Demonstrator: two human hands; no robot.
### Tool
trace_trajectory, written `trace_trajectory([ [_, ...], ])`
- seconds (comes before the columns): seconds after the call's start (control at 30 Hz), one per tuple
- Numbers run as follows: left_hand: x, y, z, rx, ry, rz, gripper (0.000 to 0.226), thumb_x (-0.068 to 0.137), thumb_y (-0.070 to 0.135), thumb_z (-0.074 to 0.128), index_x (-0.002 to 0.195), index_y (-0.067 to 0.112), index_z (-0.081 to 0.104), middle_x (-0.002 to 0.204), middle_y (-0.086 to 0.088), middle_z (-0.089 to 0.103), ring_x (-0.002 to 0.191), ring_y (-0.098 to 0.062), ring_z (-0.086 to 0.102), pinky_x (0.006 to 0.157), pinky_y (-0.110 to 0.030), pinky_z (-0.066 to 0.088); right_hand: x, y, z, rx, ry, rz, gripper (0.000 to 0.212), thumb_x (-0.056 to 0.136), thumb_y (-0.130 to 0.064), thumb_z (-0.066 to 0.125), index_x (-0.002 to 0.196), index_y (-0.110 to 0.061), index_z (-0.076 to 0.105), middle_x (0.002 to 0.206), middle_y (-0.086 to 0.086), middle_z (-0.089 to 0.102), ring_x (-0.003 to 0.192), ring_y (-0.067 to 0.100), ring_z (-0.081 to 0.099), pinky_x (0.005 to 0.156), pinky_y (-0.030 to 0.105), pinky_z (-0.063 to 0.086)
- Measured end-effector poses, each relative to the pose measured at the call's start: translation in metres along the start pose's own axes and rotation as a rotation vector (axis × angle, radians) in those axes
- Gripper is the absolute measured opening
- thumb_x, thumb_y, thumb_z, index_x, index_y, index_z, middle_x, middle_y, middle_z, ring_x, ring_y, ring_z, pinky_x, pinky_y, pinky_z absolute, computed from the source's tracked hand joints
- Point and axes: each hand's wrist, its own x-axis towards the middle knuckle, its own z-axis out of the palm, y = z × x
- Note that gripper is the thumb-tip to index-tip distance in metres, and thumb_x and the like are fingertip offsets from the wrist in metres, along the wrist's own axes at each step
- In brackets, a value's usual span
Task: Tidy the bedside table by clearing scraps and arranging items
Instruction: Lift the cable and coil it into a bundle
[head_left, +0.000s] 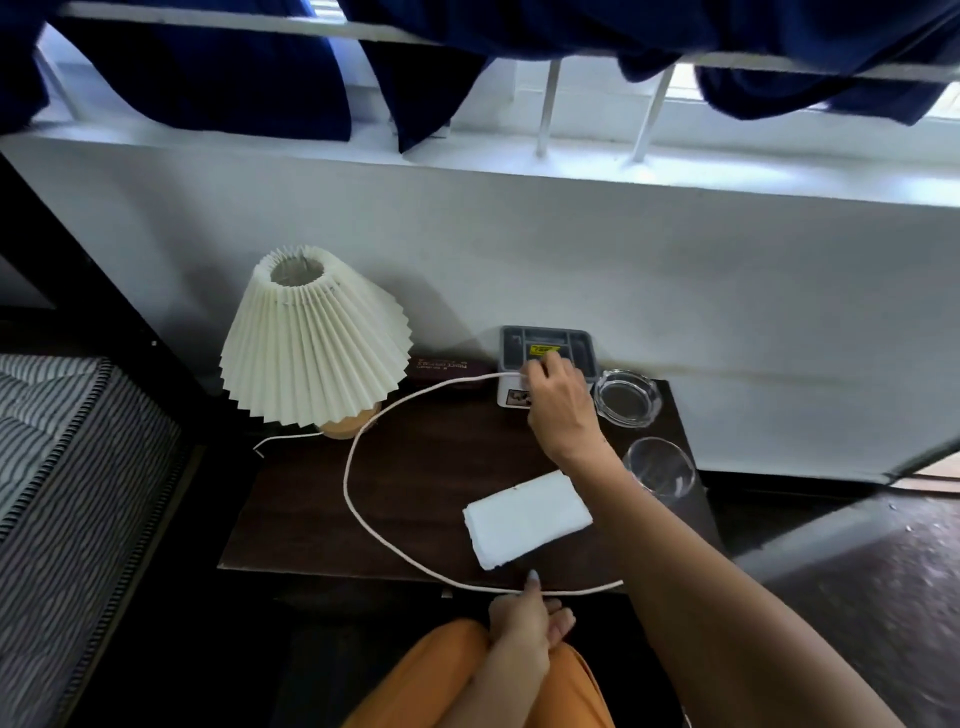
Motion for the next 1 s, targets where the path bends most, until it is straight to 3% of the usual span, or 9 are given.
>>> trace_trajectory([
  [0.07, -0.003, -0.001, -0.002, -0.038, -0.005, 0.016, 0.028, 0.095, 0.011, 0.050, 0.072, -0.004, 0.050, 0.070, -0.020, 0.058, 0.057, -0.030, 0.057, 0.030, -0.023, 0.047, 0.002, 0.005, -0.017, 0.029, 0.097, -0.015, 0.033, 0.063, 0.015, 0.063, 0.094, 0.003, 0.064, 0.090, 0.022, 0.064, 0.081, 0.039, 0.062, 0.071, 0.043, 0.052],
  [0.23, -0.028, -0.004, -0.008, 0.022, -0.055, 0.178, 0.028, 0.095, 0.005, 0.050, 0.069, -0.006, 0.053, 0.069, -0.020, 0.059, 0.057, -0.030, 0.060, 0.033, -0.022, 0.049, 0.001, 0.010, -0.060, 0.084, 0.272, -0.033, 0.041, 0.068, 0.013, 0.060, 0.107, 0.000, 0.062, 0.101, 0.020, 0.062, 0.092, 0.038, 0.058, 0.084, 0.044, 0.048],
  [0.37, -0.060, 0.007, -0.032, 0.273, -0.061, 0.595, 0.027, 0.095, 0.014, 0.051, 0.070, 0.006, 0.059, 0.070, -0.013, 0.066, 0.047, -0.015, 0.064, 0.048, -0.022, 0.055, -0.002, 0.005, -0.083, 0.067, 0.471, -0.010, 0.045, 0.063, 0.016, 0.059, 0.104, -0.003, 0.062, 0.095, 0.017, 0.061, 0.083, 0.033, 0.059, 0.073, 0.041, 0.051],
  [0.47, -0.095, 0.033, -0.052, 0.545, 0.012, 0.914, 0.027, 0.097, 0.023, 0.047, 0.079, 0.011, 0.063, 0.074, -0.004, 0.069, 0.057, -0.012, 0.068, 0.054, -0.018, 0.054, -0.014, 0.000, -0.094, 0.183, 0.564, 0.093, 0.032, 0.077, 0.005, 0.050, 0.106, -0.004, 0.061, 0.097, 0.016, 0.059, 0.086, 0.030, 0.056, 0.075, 0.038, 0.049],
  [0.6, -0.144, 0.076, -0.067, 0.748, 0.044, 1.260, 0.026, 0.095, 0.028, 0.048, 0.109, 0.012, 0.063, 0.087, -0.004, 0.070, 0.077, -0.015, 0.069, 0.069, -0.026, 0.057, -0.058, -0.009, -0.094, 0.404, 0.656, 0.323, 0.025, 0.083, -0.003, 0.049, 0.104, -0.008, 0.061, 0.099, 0.011, 0.058, 0.090, 0.024, 0.055, 0.078, 0.035, 0.047],
  [0.7, -0.185, 0.103, -0.072, 0.814, 0.049, 1.505, 0.032, 0.095, 0.027, 0.049, 0.122, 0.013, 0.058, 0.085, -0.002, 0.069, 0.070, -0.007, 0.063, 0.068, -0.015, 0.048, -0.093, -0.007, -0.077, 0.480, 0.607, 0.580, 0.022, 0.084, -0.006, 0.054, 0.103, -0.012, 0.063, 0.104, 0.007, 0.061, 0.096, 0.026, 0.058, 0.082, 0.042, 0.051],
  [0.77, -0.210, 0.120, -0.072, 0.845, 0.054, 1.599, 0.030, 0.095, 0.027, 0.048, 0.120, 0.013, 0.058, 0.080, 0.001, 0.068, 0.066, -0.005, 0.060, 0.069, -0.012, 0.047, -0.109, -0.003, -0.065, 0.507, 0.461, 0.715, 0.023, 0.086, -0.008, 0.051, 0.104, -0.014, 0.063, 0.107, 0.006, 0.062, 0.099, 0.026, 0.058, 0.079, 0.037, 0.049],
  [0.9, -0.242, 0.140, -0.065, 0.907, -0.009, 1.633, 0.027, 0.096, 0.027, 0.047, 0.115, 0.012, 0.060, 0.079, 0.002, 0.069, 0.069, -0.005, 0.063, 0.075, -0.024, 0.053, -0.127, 0.005, -0.054, 0.506, 0.096, 0.893, 0.024, 0.089, -0.013, 0.047, 0.108, -0.016, 0.062, 0.111, 0.008, 0.063, 0.100, 0.028, 0.058, 0.073, 0.031, 0.039],
  [1.0, -0.254, 0.145, -0.065, 0.960, -0.028, 1.606, 0.030, 0.095, 0.026, 0.048, 0.119, 0.012, 0.058, 0.083, -0.002, 0.070, 0.076, -0.011, 0.066, 0.078, -0.024, 0.052, -0.131, 0.007, -0.054, 0.550, -0.028, 0.975, 0.018, 0.088, -0.015, 0.048, 0.101, -0.014, 0.060, 0.109, 0.011, 0.063, 0.100, 0.031, 0.058, 0.075, 0.033, 0.040],
])
